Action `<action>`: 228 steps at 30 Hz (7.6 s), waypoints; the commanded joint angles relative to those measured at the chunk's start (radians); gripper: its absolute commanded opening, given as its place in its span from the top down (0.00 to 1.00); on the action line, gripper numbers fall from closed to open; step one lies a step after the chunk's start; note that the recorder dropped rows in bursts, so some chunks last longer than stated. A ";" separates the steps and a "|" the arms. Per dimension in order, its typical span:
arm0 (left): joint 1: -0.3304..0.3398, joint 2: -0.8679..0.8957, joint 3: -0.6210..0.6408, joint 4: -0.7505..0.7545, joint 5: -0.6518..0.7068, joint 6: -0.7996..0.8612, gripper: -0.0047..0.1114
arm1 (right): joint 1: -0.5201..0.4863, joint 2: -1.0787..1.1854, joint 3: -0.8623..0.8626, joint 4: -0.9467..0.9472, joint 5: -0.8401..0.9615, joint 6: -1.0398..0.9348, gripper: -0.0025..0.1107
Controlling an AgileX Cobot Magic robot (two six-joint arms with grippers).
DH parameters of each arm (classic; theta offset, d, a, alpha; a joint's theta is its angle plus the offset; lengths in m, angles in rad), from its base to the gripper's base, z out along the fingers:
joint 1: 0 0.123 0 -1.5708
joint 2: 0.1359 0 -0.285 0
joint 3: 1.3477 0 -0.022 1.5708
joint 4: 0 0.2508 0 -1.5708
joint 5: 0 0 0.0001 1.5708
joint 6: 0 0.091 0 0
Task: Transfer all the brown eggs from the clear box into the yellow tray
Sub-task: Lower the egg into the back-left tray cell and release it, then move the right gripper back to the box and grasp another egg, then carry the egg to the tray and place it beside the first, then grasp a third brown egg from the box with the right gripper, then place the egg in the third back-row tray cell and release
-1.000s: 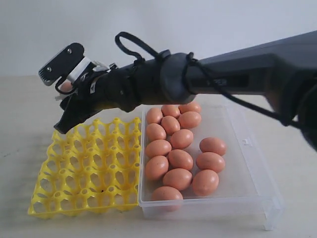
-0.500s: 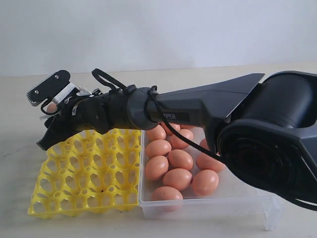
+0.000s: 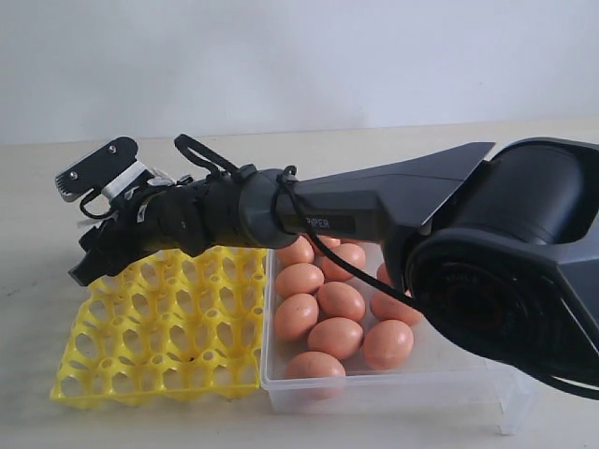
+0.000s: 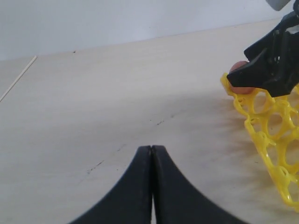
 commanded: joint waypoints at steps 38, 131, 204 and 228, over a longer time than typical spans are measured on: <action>-0.006 -0.006 -0.004 -0.002 -0.009 -0.005 0.96 | -0.330 -0.567 0.495 -0.463 0.851 0.276 0.50; -0.006 -0.006 -0.004 -0.002 -0.009 -0.005 0.96 | -0.078 -0.332 0.304 -0.557 0.093 0.683 0.57; -0.006 -0.006 -0.004 -0.002 -0.009 -0.005 0.96 | -0.124 -0.287 0.544 -0.505 -0.550 0.603 0.98; -0.006 -0.006 -0.004 -0.002 -0.009 -0.005 0.96 | -0.139 -0.202 0.431 -0.498 -0.361 0.604 0.36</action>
